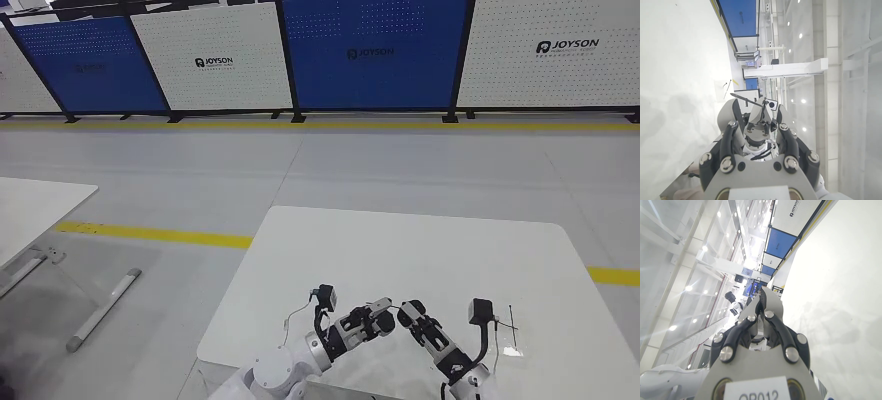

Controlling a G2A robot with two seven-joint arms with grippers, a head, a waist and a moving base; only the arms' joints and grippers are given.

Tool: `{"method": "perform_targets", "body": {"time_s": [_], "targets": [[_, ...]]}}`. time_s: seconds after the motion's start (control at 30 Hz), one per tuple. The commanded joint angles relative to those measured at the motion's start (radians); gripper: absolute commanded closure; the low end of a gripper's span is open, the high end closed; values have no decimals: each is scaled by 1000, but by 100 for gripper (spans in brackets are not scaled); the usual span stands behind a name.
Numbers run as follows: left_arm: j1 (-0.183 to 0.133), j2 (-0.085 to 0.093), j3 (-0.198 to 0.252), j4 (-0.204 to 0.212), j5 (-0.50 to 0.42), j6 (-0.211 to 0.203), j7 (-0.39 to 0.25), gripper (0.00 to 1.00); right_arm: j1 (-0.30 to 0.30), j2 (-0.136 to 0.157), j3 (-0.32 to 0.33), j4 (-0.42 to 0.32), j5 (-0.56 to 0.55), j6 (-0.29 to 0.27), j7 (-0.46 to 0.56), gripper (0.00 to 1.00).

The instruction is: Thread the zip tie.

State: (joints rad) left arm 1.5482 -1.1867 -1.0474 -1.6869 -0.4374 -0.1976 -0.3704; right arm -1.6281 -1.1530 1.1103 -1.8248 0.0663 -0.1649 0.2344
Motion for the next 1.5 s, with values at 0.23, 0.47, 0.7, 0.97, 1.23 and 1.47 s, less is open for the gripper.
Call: {"method": "perform_targets", "body": {"time_s": [0.23,0.47,0.7,0.97,1.23,1.47], "targets": [[-13,-2,7,14,1,-16,16,74,0,0,0,0,0,0,0,100],[-14,-2,5,16,3,-29,20,85,0,0,0,0,0,0,0,100],[-12,-1,8,18,16,-49,18,88,0,0,0,0,0,0,0,100],[-8,1,7,10,29,-57,12,98,0,0,0,0,0,0,0,100],[-6,3,6,6,37,-57,12,100,0,0,0,0,0,0,0,100],[-8,4,7,8,40,-60,11,100,0,0,0,0,0,1,-1,100]]}}
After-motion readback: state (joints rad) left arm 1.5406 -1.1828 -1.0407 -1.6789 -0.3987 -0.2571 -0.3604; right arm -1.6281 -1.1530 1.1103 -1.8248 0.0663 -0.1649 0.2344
